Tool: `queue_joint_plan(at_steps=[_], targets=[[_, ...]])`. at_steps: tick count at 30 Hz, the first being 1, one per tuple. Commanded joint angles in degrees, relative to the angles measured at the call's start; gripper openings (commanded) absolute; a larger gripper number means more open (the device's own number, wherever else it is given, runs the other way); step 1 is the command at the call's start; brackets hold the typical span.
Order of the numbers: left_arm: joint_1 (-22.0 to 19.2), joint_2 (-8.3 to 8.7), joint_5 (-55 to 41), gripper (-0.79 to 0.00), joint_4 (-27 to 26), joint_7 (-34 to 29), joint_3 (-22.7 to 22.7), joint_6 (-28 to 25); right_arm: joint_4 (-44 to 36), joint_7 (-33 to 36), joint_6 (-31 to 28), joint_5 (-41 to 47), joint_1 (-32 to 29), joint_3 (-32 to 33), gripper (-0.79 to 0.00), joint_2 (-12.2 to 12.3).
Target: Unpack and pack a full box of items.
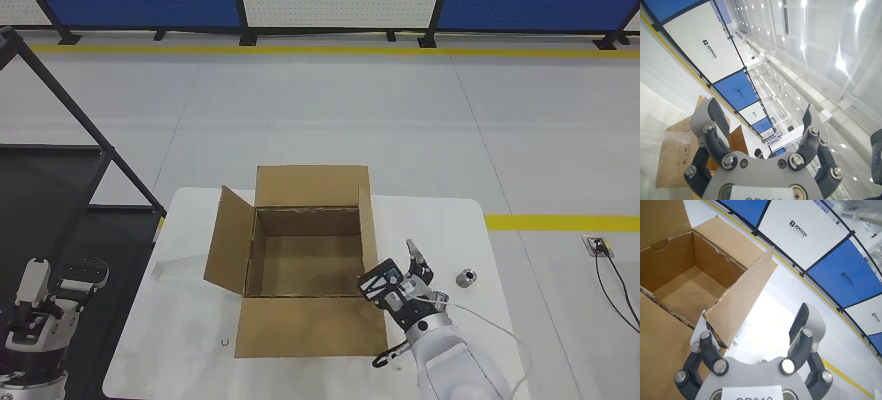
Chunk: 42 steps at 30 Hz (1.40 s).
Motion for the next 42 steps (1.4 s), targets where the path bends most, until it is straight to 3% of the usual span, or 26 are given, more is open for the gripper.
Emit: queue_joint_plan(at_steps=[1, 7, 19, 30, 42], targets=[[0.00, 0.00, 0.00, 0.000, 0.00, 0.00, 0.00, 0.00, -1.03, 0.65, 0.75, 0.40, -0.90, 1.66, 0.000, -0.05], [0.00, 0.00, 0.00, 0.000, 0.00, 0.00, 0.00, 0.00, -1.70, 6.71, 0.33, 3.93, -0.98, 6.15, 0.000, -0.33], [0.00, 0.00, 0.00, 0.000, 0.00, 0.00, 0.00, 0.00, 5.74, 17.71, -2.25, 9.45, 4.61, 11.38, 0.000, -1.24], [0.00, 0.00, 0.00, 0.000, 0.00, 0.00, 0.00, 0.00, 15.65, 23.33, -8.75, 15.67, 11.55, 11.40, 0.000, -2.16], [0.00, 0.00, 0.00, 0.000, 0.00, 0.00, 0.00, 0.00, 23.41, 24.61, -16.01, 21.98, 15.96, 10.00, 0.000, -2.87]])
